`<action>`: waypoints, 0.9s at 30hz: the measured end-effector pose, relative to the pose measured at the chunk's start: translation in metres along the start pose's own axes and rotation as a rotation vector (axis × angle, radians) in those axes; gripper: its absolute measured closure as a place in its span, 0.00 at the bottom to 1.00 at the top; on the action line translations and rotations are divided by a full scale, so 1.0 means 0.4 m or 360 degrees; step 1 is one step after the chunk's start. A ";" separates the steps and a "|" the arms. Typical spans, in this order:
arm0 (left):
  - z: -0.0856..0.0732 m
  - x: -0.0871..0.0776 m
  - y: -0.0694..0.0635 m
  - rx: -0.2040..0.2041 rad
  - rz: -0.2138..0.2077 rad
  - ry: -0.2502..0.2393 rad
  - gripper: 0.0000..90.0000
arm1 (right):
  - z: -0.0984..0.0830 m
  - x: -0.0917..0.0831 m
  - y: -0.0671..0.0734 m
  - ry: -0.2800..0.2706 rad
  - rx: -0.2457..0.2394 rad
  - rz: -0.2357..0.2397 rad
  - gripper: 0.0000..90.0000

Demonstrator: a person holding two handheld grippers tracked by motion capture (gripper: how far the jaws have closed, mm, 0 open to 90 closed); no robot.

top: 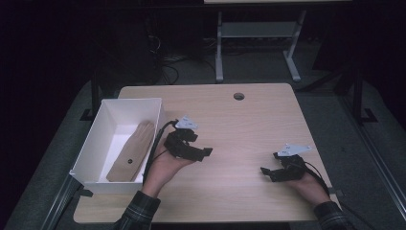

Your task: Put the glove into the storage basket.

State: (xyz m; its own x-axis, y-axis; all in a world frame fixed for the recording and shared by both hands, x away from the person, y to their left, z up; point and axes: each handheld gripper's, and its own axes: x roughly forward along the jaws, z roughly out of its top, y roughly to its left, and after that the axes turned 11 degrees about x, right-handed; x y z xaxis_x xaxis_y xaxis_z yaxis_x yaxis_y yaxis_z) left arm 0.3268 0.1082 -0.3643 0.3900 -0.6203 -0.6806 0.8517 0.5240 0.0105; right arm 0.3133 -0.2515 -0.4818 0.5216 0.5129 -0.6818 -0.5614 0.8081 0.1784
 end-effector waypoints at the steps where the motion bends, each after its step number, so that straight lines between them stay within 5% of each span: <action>1: -0.007 0.015 -0.008 0.0013 -0.0007 0.0010 0.27 | 0.000 0.000 0.000 0.0000 -0.0001 0.0000 0.20; 11: -0.088 0.099 -0.047 0.0083 -0.0066 0.0032 0.27 | 0.000 0.000 0.000 0.0002 0.0000 0.0000 0.20; 15: -0.125 0.124 -0.057 0.0142 -0.0030 0.0067 0.27 | 0.000 0.000 0.000 0.0001 0.0000 0.0000 0.20; 27: -0.163 0.173 -0.069 0.0162 -0.0022 0.0154 0.27 | 0.000 0.000 0.000 0.0000 -0.0002 0.0001 0.20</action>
State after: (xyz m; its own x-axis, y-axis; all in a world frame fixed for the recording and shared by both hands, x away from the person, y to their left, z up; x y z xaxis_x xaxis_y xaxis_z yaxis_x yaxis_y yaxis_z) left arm 0.3075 0.0890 -0.4596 0.3465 -0.5654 -0.7485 0.8897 0.4509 0.0712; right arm 0.3133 -0.2516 -0.4819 0.5211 0.5134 -0.6818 -0.5628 0.8073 0.1778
